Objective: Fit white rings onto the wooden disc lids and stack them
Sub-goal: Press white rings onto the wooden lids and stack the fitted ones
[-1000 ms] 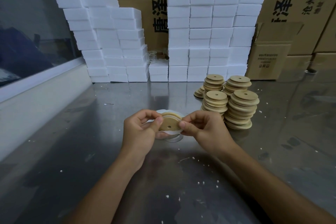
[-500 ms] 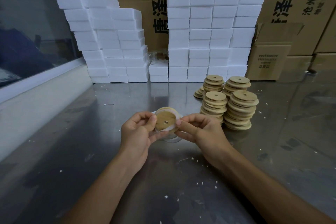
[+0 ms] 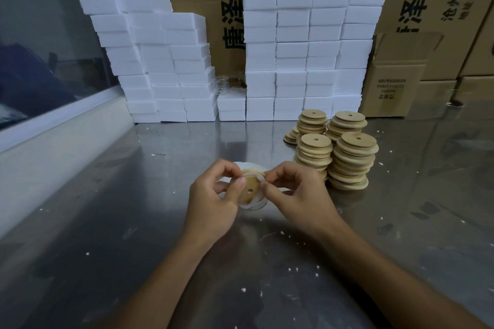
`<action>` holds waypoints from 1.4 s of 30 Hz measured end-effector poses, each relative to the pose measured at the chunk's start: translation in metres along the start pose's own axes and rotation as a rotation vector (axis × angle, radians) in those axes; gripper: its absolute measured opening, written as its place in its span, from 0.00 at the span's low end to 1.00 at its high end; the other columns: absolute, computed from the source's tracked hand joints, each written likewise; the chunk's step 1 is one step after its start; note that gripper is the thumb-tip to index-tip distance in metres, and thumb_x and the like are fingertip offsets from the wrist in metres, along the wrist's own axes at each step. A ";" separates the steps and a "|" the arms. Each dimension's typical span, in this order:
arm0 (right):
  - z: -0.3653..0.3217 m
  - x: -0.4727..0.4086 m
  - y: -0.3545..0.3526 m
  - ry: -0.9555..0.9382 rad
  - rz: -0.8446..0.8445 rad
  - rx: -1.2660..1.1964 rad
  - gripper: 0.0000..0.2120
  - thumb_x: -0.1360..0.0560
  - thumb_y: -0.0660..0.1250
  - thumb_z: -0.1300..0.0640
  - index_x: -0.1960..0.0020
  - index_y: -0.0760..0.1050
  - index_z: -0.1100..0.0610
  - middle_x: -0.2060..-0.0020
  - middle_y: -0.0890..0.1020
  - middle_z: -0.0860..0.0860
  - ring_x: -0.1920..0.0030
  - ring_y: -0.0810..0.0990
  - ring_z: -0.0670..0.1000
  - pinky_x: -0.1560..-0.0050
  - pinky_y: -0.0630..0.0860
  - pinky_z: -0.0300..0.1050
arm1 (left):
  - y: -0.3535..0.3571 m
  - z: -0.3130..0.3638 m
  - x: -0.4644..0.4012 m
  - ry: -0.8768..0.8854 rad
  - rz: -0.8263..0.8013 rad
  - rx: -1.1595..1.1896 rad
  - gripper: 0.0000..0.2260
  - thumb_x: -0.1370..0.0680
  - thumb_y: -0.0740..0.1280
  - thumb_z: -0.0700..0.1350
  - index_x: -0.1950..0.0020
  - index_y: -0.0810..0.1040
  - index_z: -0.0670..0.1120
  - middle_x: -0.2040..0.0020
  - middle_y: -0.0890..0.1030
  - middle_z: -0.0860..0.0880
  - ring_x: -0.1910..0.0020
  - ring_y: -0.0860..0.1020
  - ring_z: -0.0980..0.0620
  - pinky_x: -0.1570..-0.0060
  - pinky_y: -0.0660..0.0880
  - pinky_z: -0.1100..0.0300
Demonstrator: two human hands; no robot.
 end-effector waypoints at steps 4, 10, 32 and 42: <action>0.000 0.000 0.001 0.023 0.037 -0.128 0.06 0.25 0.73 0.64 0.57 0.80 0.53 0.59 0.86 0.51 0.56 0.86 0.51 0.54 0.84 0.54 | 0.001 0.000 0.001 -0.085 0.032 0.144 0.09 0.26 0.70 0.38 0.60 0.76 0.51 0.59 0.80 0.51 0.61 0.84 0.45 0.68 0.81 0.42; 0.001 -0.001 0.004 0.184 0.048 -0.370 0.01 0.24 0.69 0.68 0.53 0.80 0.66 0.57 0.86 0.61 0.55 0.86 0.57 0.50 0.83 0.61 | 0.001 -0.002 0.001 -0.193 0.040 0.255 0.14 0.24 0.69 0.32 0.62 0.77 0.51 0.58 0.81 0.49 0.59 0.85 0.48 0.64 0.82 0.50; 0.001 -0.001 -0.001 0.205 0.029 -0.362 0.02 0.24 0.71 0.65 0.56 0.81 0.63 0.60 0.86 0.58 0.57 0.86 0.56 0.53 0.84 0.56 | 0.004 -0.008 0.004 -0.330 0.018 0.451 0.12 0.23 0.67 0.33 0.62 0.77 0.48 0.55 0.82 0.47 0.54 0.84 0.45 0.60 0.82 0.47; -0.018 0.004 -0.001 -0.172 0.085 0.271 0.03 0.24 0.71 0.63 0.54 0.79 0.56 0.61 0.83 0.44 0.57 0.82 0.43 0.59 0.81 0.47 | 0.001 0.007 0.004 0.054 0.063 -0.054 0.12 0.25 0.71 0.38 0.58 0.77 0.57 0.59 0.81 0.59 0.56 0.82 0.58 0.59 0.79 0.66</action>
Point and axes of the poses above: each hand's wrist, its own x-axis away from the middle knuckle, its own y-axis out of the palm, z = x × y, the point moved 5 cm from there along -x, towards the middle knuckle
